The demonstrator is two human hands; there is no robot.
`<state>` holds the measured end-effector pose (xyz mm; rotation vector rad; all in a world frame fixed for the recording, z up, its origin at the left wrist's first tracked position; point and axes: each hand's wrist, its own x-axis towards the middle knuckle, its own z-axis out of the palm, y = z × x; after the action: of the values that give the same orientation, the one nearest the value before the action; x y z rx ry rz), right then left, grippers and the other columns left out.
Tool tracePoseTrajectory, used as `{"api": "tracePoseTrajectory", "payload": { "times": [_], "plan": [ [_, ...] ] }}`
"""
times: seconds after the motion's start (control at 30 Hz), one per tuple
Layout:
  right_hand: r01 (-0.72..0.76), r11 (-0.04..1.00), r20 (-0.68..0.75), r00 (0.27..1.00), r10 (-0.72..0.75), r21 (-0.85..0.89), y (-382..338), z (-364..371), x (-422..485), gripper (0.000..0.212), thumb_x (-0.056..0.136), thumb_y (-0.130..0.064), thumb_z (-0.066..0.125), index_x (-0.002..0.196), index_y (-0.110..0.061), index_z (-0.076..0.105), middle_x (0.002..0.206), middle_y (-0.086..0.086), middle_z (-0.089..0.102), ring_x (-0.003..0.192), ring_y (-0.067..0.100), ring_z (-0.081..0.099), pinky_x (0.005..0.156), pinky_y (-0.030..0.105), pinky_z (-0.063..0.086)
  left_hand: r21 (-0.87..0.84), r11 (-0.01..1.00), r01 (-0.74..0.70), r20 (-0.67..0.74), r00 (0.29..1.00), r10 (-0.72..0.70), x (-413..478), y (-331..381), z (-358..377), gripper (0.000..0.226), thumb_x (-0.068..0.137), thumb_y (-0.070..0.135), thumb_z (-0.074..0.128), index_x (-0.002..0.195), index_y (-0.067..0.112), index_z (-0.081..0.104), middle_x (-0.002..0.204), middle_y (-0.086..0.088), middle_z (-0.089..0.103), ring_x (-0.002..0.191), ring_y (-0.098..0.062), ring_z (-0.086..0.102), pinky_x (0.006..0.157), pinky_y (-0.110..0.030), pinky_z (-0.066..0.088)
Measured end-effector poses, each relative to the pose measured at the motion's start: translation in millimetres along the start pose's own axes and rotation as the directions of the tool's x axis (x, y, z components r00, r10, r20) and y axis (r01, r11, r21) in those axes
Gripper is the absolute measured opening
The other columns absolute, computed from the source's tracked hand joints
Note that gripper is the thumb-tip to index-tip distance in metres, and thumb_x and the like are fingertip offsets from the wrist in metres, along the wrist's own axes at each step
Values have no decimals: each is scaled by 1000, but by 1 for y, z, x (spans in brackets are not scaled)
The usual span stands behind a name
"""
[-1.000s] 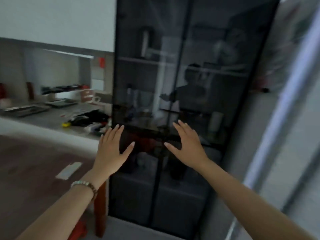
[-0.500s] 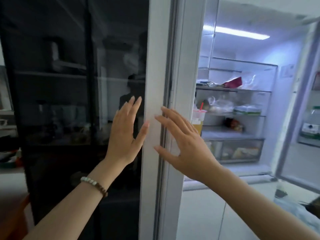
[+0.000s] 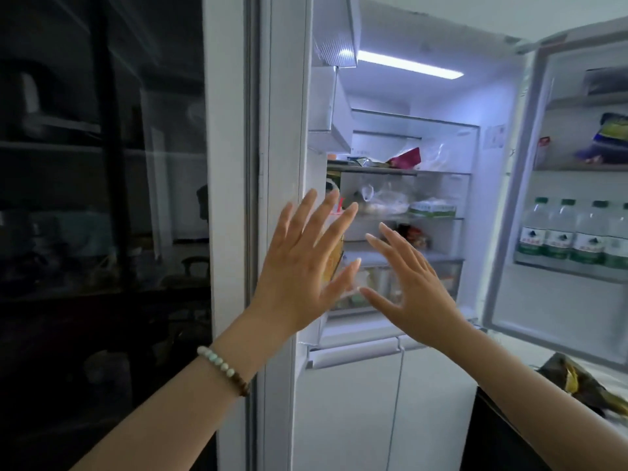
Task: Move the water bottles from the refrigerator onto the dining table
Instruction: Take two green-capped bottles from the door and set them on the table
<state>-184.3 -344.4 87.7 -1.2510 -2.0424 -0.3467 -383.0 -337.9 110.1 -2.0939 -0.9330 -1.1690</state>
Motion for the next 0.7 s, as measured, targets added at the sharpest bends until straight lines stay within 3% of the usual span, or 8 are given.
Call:
{"api": "tracePoseTrajectory", "payload": {
  "times": [0.2,0.33,0.5,0.7],
  "plan": [
    [-134,991,-20,991,133,-22,92,-28,-32,75,82,-58,50,147,-38,18,158,-17,4,146,14,12,117,39,17,-32,999,42,136,990,-38,31,42,73,63,93,52,34,147,22,29,156,-5,26,146,-27,14,118,-43,4],
    [-202,976,-1,979,202,-82,176,-58,-54,76,82,-56,51,147,-36,16,154,-19,4,145,15,16,113,32,13,-6,997,81,201,977,-78,53,81,144,65,90,54,30,146,22,31,154,-6,29,145,-28,19,117,-43,2],
    [-281,948,8,958,285,-146,297,-111,-72,81,77,-64,44,147,-35,16,159,-11,5,146,15,10,113,34,9,12,987,158,336,929,-153,96,150,238,67,93,57,24,150,29,3,160,0,3,147,-21,-4,117,-42,-11],
    [-374,915,-15,926,376,-153,416,-150,-73,84,75,-65,44,148,-31,19,159,-7,9,146,16,10,117,42,13,-57,977,207,378,910,-171,146,205,331,66,94,56,27,150,29,5,160,0,2,147,-20,-6,118,-42,-10]
  ]
}}
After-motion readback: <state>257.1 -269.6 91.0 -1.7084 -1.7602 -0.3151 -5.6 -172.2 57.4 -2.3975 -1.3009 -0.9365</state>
